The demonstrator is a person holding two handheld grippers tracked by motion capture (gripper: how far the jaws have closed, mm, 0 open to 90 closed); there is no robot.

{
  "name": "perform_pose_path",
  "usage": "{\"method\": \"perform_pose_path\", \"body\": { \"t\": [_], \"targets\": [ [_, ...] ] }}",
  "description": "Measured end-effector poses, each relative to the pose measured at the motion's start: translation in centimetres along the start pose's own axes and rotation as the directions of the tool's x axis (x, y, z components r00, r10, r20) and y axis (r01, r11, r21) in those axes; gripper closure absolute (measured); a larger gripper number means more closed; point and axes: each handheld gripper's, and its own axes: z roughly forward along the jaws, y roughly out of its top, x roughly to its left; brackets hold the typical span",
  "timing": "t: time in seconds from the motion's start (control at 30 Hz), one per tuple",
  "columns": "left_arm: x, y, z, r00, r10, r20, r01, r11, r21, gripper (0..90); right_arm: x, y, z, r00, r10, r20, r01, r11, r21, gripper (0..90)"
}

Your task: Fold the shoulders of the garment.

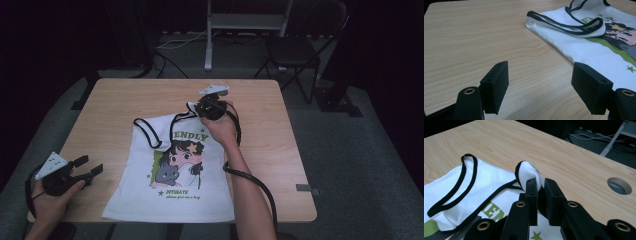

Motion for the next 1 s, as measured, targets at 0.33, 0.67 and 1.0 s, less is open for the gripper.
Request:
{"method": "perform_pose_path", "body": {
  "t": [0.33,0.67,1.0],
  "targets": [
    [0.0,0.0,0.0,1.0,0.006,-0.001,-0.006,1.0,0.006,29.7,0.7,-0.6,-0.1,0.9998,-0.015,-0.012,0.015,1.0,0.0,81.7],
    [-0.1,0.0,0.0,1.0,0.008,-0.001,-0.008,1.0,0.005,29.7,1.2,-0.9,-0.2,0.9996,-0.027,-0.012,0.027,1.0,0.003,81.6],
    [-0.1,0.0,0.1,0.9999,0.01,-0.001,-0.01,0.9999,0.003,29.6,1.7,-1.1,-0.4,0.9988,-0.047,-0.011,0.047,0.999,0.001,81.1]
  ]
}}
